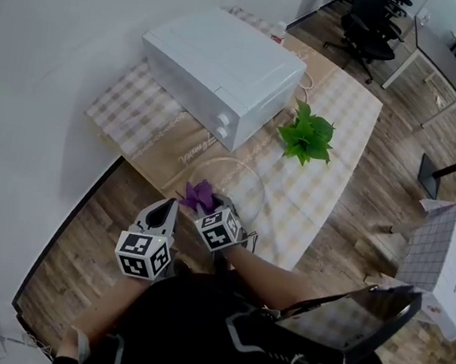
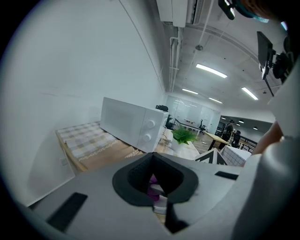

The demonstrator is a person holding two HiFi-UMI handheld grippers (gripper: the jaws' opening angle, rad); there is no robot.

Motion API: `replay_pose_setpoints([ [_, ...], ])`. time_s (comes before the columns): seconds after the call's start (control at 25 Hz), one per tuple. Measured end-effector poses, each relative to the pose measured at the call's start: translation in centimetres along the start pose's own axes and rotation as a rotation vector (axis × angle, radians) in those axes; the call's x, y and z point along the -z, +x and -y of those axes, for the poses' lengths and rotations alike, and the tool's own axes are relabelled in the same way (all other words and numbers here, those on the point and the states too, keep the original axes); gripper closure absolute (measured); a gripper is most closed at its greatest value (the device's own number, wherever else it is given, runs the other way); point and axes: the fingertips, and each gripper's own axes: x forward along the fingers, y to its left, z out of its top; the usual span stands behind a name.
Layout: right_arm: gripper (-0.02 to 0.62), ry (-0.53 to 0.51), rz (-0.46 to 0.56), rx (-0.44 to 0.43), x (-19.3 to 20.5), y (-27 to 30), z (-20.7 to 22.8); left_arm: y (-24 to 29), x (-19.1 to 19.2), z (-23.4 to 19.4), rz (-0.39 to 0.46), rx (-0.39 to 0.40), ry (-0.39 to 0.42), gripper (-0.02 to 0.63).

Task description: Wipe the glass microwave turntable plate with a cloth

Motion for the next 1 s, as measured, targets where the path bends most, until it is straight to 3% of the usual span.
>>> replay_pose_setpoints([
  [0.32, 0.451, 0.062, -0.003, 0.058, 1.7, -1.5, 3.0, 1.7, -1.2, 2.2, 0.023, 0.078, 0.043, 0.603],
  [1.0, 0.448, 0.16, -0.024, 0.193, 5.2, -5.0, 8.4, 3.8, -0.9, 5.9, -0.018, 0.177, 0.071, 0.603],
])
